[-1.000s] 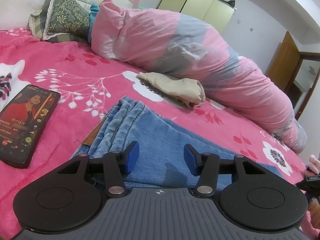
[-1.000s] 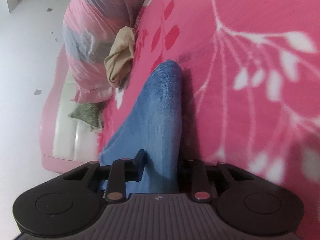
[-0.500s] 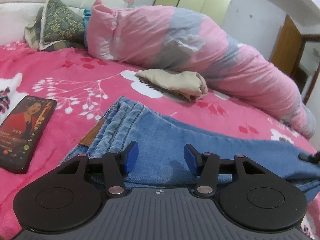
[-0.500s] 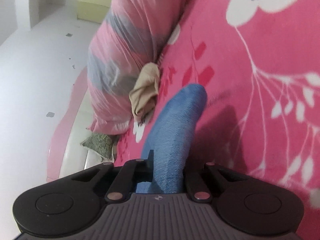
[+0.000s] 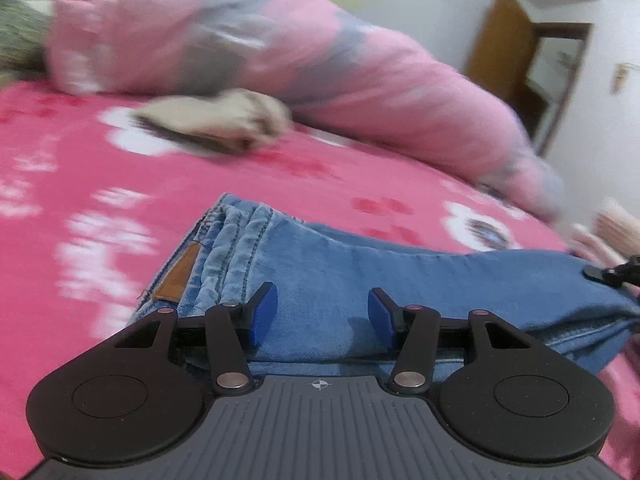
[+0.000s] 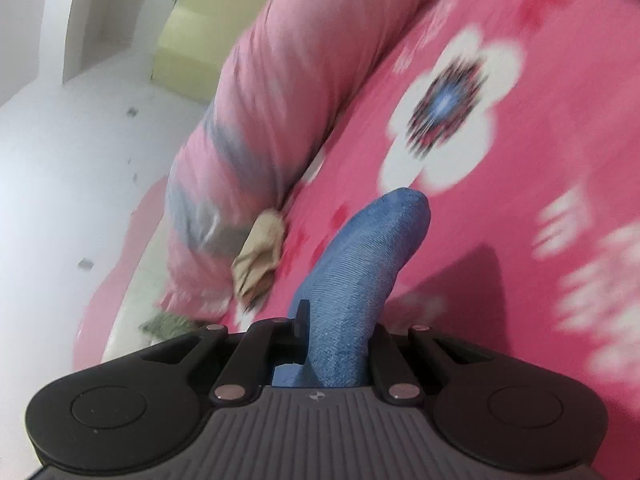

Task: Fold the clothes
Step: 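Fold the held end over onto the waistband with the right gripper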

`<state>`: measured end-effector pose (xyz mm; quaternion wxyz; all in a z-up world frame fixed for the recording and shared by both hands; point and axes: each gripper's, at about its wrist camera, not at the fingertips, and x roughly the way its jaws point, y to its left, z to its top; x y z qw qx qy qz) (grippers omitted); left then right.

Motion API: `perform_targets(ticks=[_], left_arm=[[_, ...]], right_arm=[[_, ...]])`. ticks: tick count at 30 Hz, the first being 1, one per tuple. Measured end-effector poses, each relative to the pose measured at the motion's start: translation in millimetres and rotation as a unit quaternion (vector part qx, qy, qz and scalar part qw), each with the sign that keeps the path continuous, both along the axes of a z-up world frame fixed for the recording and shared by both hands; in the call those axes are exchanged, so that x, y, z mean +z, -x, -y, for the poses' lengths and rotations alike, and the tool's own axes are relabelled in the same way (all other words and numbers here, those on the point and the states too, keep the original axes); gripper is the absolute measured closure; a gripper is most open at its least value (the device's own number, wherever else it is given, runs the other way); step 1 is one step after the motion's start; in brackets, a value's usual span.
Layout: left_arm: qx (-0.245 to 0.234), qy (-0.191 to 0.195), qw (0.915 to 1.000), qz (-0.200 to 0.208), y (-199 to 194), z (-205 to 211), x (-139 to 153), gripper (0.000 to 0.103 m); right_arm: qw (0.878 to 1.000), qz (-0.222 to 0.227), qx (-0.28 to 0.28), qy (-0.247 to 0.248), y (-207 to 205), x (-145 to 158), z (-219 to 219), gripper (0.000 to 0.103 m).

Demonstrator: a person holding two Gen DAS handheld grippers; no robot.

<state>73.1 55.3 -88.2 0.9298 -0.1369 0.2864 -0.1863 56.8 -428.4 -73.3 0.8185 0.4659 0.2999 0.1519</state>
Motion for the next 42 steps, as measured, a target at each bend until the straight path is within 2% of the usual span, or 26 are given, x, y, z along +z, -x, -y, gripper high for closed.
perform_targets(ticks=[3,4,6,7,8,9,10,12,14,17,19,21,23,25,28,31,34,37,41,42], left_arm=[[-0.037,-0.012,0.9992,0.010,-0.9,32.8,-3.1,0.050],[-0.040,-0.026,0.9987,0.018,0.0,39.6,-4.5,0.046],[-0.043,-0.052,0.9972,0.032,2.1,48.5,-7.3,0.045],[-0.046,-0.058,0.9965,0.037,3.0,49.0,-8.1,0.045],[-0.049,-0.060,0.9962,0.040,3.4,48.5,-7.9,0.045],[-0.050,-0.058,0.9962,0.041,5.2,46.9,-6.4,0.045],[-0.050,-0.054,0.9964,0.043,7.7,44.9,-4.6,0.044],[-0.048,-0.043,0.9966,0.050,14.3,39.7,-0.3,0.041],[-0.042,-0.026,0.9966,0.065,25.3,30.8,5.2,0.034],[-0.042,-0.011,0.9958,0.080,41.3,17.3,9.6,0.031],[-0.039,-0.008,0.9957,0.084,50.1,9.4,10.0,0.031],[-0.030,-0.010,0.9956,0.088,55.8,2.4,8.5,0.031],[-0.019,-0.008,0.9962,0.085,57.2,-5.2,5.3,0.032],[-0.007,-0.001,0.9971,0.076,54.4,-12.9,1.5,0.037],[0.012,0.008,0.9975,0.069,50.2,-24.9,-0.5,0.042],[0.027,0.013,0.9975,0.065,45.6,-34.0,-2.1,0.045],[0.038,0.009,0.9975,0.059,41.1,-39.0,-5.8,0.047],[0.040,0.012,0.9980,0.047,37.4,-43.3,-13.2,0.048],[0.037,0.026,0.9982,0.040,35.1,-48.4,-21.0,0.048],[0.036,0.031,0.9981,0.040,34.7,-49.9,-22.2,0.048]], right_arm=[[1.000,-0.004,-0.022,0.018,22.8,-1.1,35.1,0.097],[1.000,-0.017,-0.015,0.019,22.4,-10.9,40.5,0.096],[0.999,-0.047,-0.002,0.021,21.0,-30.4,50.6,0.095],[0.997,-0.072,-0.001,0.024,17.9,-40.6,52.4,0.089],[0.995,-0.098,-0.001,0.020,14.5,-51.0,55.6,0.079],[0.993,-0.121,-0.002,0.013,12.0,-60.4,58.9,0.078],[0.992,-0.124,-0.006,-0.006,13.5,-64.2,62.8,0.078],[0.992,-0.124,-0.036,-0.014,22.8,-60.3,69.6,0.071],[0.988,-0.127,-0.085,0.019,36.9,-46.1,76.2,0.055],[0.971,-0.129,-0.177,0.096,64.5,-15.1,83.3,0.054],[0.965,-0.109,-0.200,0.127,78.2,4.6,73.9,0.054],[0.967,-0.068,-0.185,0.161,86.2,26.1,47.6,0.055],[0.968,-0.025,-0.141,0.207,86.4,45.5,6.2,0.055],[0.960,0.024,-0.074,0.268,74.6,59.4,-56.3,0.055],[0.937,0.080,0.011,0.340,61.1,59.7,-133.0,0.059],[0.902,0.130,0.089,0.402,49.3,52.4,-203.4,0.063],[0.855,0.177,0.166,0.459,37.4,45.0,-273.8,0.066],[0.799,0.221,0.237,0.508,26.0,37.9,-340.8,0.066],[0.764,0.237,0.263,0.539,20.8,30.8,-363.6,0.066],[0.759,0.237,0.270,0.542,22.5,27.2,-363.4,0.066]])
